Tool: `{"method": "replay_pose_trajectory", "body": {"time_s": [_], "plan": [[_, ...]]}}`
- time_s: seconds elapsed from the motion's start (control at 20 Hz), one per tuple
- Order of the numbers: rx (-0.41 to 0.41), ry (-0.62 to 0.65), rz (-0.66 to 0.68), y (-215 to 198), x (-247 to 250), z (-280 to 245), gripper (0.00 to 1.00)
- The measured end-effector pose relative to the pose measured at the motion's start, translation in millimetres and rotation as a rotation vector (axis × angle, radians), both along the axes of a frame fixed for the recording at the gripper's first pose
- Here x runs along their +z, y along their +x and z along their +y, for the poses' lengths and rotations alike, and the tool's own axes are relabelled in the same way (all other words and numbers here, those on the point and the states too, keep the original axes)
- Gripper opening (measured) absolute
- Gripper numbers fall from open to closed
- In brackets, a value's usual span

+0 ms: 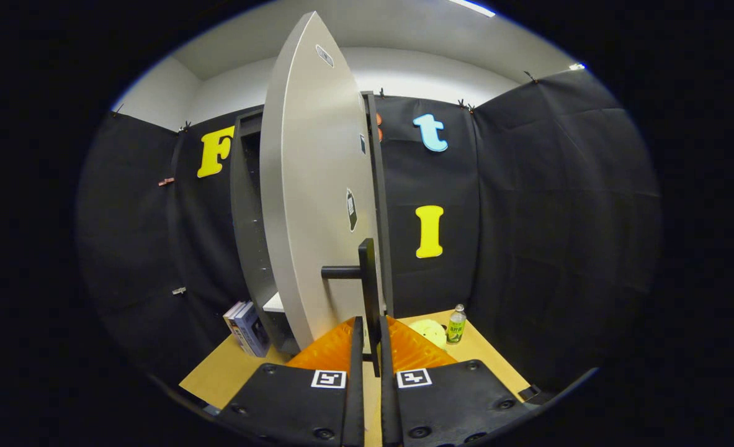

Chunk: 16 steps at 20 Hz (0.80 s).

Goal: Open the shoe cabinet door, grab the shoes and put them into the shoe cabinet, then close the shoe cabinet door.

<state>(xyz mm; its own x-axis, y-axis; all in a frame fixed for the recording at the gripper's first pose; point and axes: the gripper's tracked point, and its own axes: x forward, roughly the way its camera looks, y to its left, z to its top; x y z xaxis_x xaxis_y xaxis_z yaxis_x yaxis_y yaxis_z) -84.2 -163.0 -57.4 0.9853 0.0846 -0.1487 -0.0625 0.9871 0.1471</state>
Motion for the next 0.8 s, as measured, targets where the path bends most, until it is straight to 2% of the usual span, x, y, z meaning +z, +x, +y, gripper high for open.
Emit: {"method": "replay_pose_trajectory", "body": {"time_s": [0.35, 0.55, 0.65, 0.75, 0.8], "plan": [[-0.057, -0.003, -0.002, 5, 0, -54, 0.09], [-0.048, 0.035, -0.018, 1, 2, -52, 0.1], [-0.089, 0.013, -0.029, -3, 2, -59, 0.1], [-0.111, -0.003, -0.026, -17, 4, -62, 0.18], [-0.113, 0.0, -0.028, -25, 6, -61, 0.28]]}}
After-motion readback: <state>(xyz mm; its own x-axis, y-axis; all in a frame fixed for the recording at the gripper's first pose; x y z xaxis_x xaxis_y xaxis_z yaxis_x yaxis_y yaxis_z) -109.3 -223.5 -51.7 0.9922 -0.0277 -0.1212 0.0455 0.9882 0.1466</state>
